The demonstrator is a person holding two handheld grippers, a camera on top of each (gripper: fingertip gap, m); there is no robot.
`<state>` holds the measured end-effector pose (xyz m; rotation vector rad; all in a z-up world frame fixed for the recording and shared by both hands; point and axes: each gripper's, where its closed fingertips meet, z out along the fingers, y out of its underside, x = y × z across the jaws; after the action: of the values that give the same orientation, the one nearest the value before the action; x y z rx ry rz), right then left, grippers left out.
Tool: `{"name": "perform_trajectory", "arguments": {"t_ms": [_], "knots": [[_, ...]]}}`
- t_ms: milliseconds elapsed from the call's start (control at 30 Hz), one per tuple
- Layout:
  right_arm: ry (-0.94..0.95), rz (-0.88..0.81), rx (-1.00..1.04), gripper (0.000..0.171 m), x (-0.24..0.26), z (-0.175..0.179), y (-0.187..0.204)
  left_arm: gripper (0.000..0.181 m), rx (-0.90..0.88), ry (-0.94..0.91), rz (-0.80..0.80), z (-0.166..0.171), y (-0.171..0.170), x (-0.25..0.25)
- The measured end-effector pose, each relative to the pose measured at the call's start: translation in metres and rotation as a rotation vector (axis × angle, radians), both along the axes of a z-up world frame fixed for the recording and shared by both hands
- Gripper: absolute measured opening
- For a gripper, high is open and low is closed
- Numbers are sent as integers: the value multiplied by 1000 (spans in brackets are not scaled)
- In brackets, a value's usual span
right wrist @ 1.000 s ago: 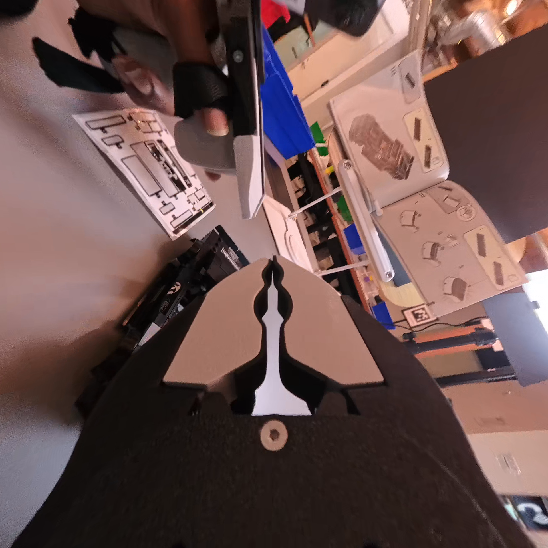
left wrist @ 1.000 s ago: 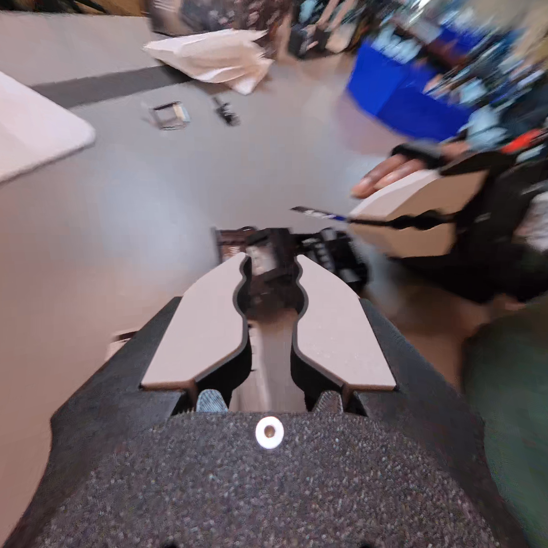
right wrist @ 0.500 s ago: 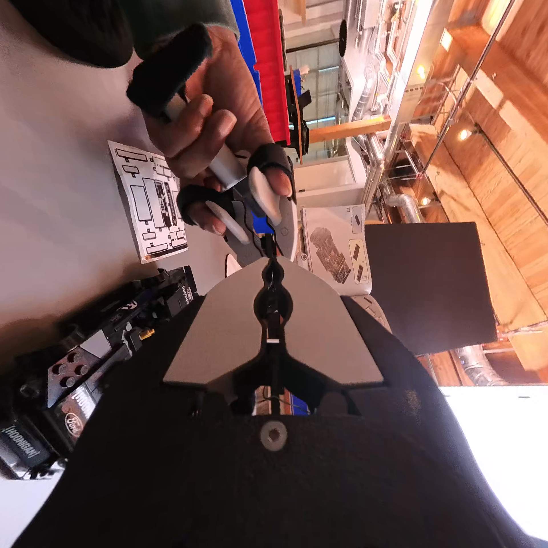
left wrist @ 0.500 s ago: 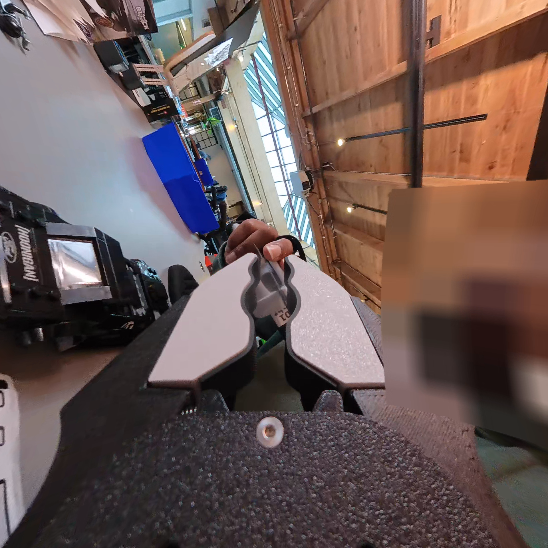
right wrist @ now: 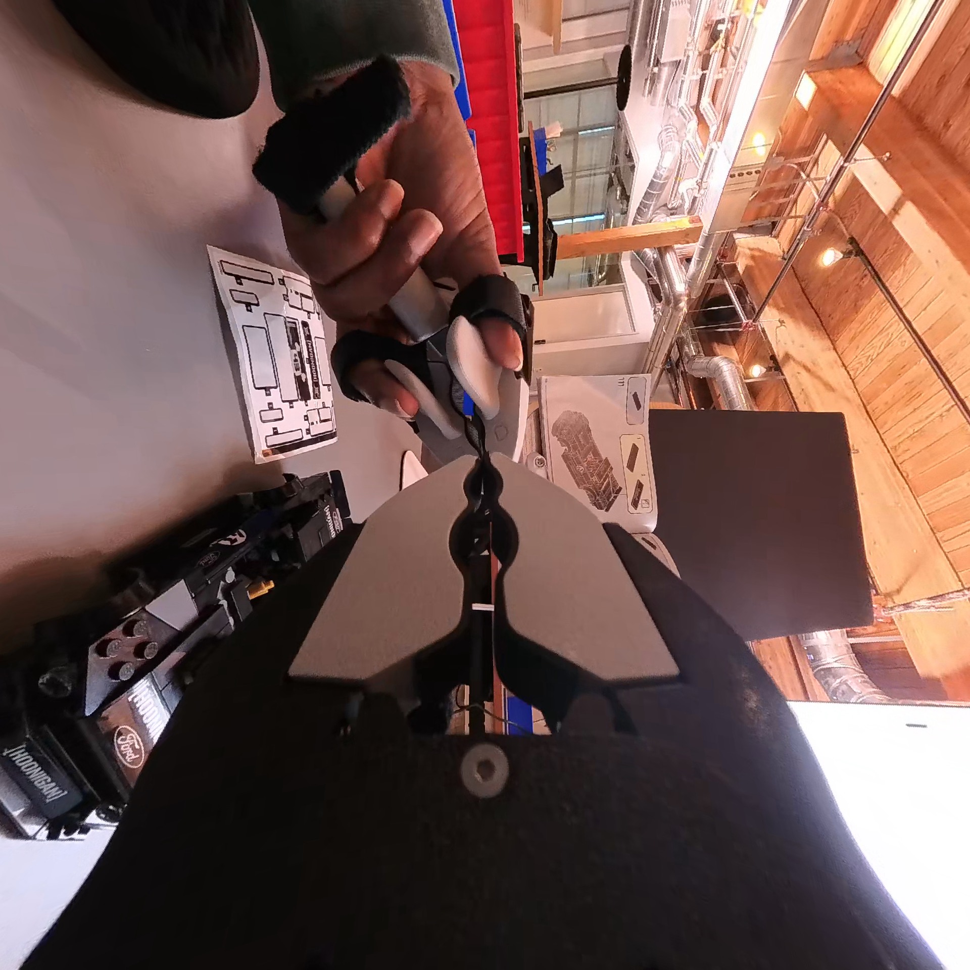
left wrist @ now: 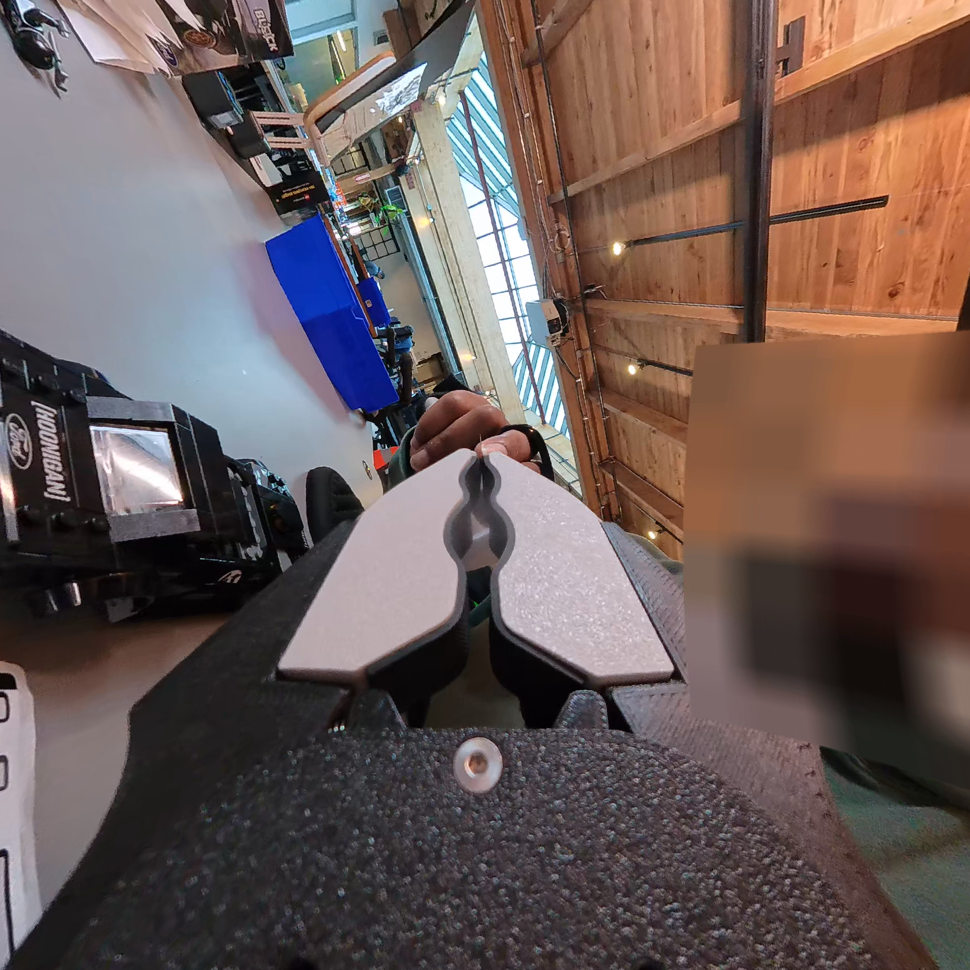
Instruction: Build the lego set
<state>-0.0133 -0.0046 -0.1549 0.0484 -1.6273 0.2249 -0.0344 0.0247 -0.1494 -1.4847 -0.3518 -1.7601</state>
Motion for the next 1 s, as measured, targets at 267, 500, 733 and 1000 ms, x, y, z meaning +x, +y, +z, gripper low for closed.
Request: {"name": "perform_trajectory", "arguments": {"t_ms": [267, 500, 733, 1000], "knots": [[-27, -87, -198, 16, -6, 4, 16, 0, 54, 46, 125, 4, 5, -8], [-133, -132, -614, 54, -9, 4, 24, 0, 121, 79, 266, 8, 8, -23], [-559, 70, -1790, 35, -14, 16, 28, 0, 251, 49, 437, 24, 2, -36], [-607, 143, -2148, 13, -24, 18, 32, 0, 303, 104, 489, 30, 1, -30]]}}
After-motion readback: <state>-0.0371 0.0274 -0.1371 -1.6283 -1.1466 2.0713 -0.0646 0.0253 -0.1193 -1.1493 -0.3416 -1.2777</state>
